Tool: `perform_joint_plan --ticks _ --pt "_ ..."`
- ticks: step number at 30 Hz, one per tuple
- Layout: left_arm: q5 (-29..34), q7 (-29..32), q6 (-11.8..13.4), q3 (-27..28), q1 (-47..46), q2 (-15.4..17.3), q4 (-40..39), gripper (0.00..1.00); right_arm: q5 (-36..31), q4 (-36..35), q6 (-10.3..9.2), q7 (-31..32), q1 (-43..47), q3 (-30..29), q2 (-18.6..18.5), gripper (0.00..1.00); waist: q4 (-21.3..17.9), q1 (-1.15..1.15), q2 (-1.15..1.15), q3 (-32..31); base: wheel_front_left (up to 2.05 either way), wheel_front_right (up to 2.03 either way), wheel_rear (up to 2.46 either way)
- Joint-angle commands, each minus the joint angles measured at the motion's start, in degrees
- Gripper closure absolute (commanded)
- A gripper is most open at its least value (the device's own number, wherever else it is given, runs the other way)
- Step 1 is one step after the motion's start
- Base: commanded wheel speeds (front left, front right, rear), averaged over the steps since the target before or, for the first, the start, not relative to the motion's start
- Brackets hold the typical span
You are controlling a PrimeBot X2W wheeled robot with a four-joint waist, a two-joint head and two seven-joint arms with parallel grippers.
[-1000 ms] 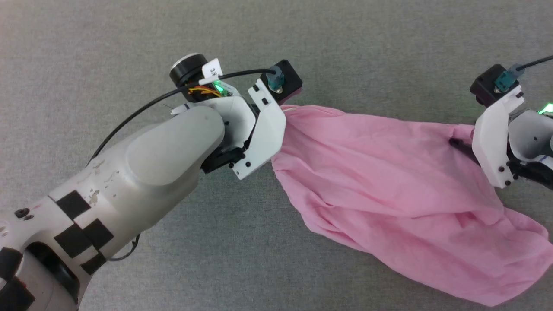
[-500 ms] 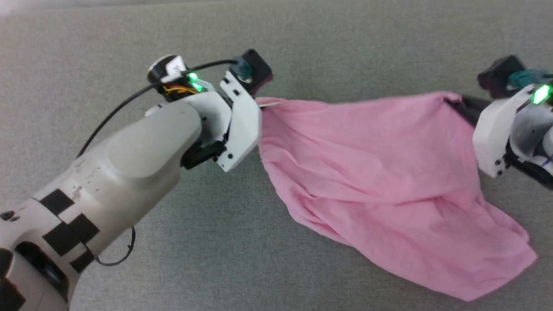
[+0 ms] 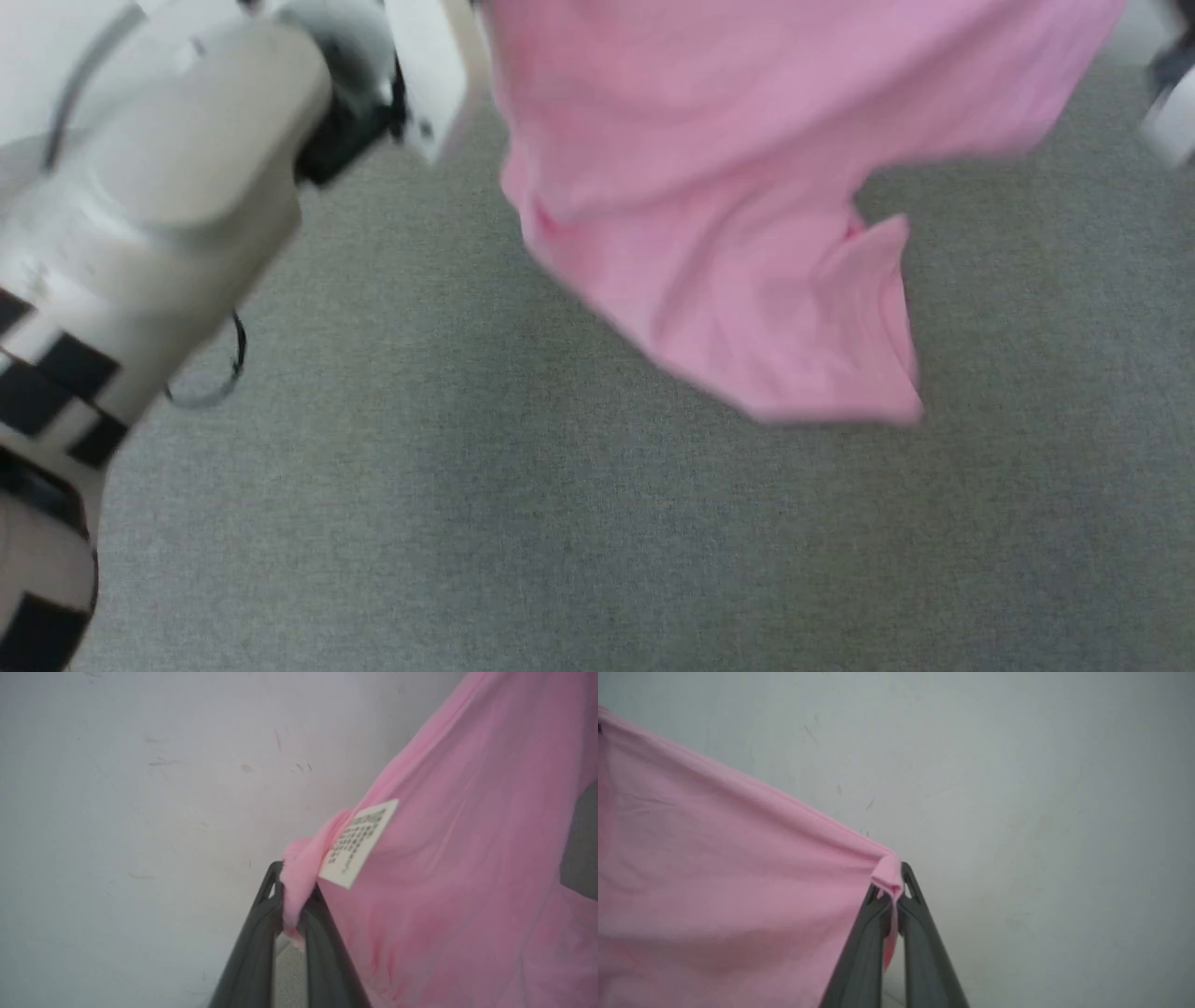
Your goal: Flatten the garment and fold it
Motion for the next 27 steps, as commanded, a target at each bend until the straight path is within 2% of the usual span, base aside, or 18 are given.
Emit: perform_joint_plan --ticks 1,8,13,19,23,27 --pt "0.7 -2.0 1.3 1.4 -2.8 -0.4 0.8 1.00 -2.7 1.2 -0.13 -1.0 -3.2 -3.5 1.1 1.00 0.0 0.02 0.00 1.2 0.00 0.00 0.00" --pt "3.1 -8.2 5.4 6.3 -14.2 -0.7 2.7 1.00 -13.7 3.6 -0.13 -1.8 -13.6 -15.1 5.7 1.00 0.1 0.02 0.00 7.7 0.00 0.00 0.00" --pt "4.3 -11.5 7.8 9.3 -21.9 -0.6 5.0 1.00 -19.1 4.1 -0.13 -0.5 -22.3 -19.0 7.5 1.00 -0.1 0.02 0.00 13.2 0.00 0.00 0.00" --pt "3.8 -13.9 8.3 12.1 -27.4 -0.3 6.6 1.00 -22.5 4.9 -0.13 0.6 -29.7 -19.9 9.6 1.00 -0.6 0.02 0.00 17.6 0.00 0.00 0.00" --pt "3.8 -14.6 8.1 11.8 -26.3 -0.6 7.3 1.00 -23.1 5.5 -0.13 0.7 -29.7 -18.8 10.5 1.00 -0.3 0.02 0.00 18.6 0.00 0.00 0.00" --pt "2.6 -15.5 8.1 11.4 -21.1 -1.4 8.9 1.00 -23.4 6.4 -0.13 -0.2 -25.4 -16.1 11.7 1.00 0.0 0.02 0.00 19.0 0.00 0.00 0.00"
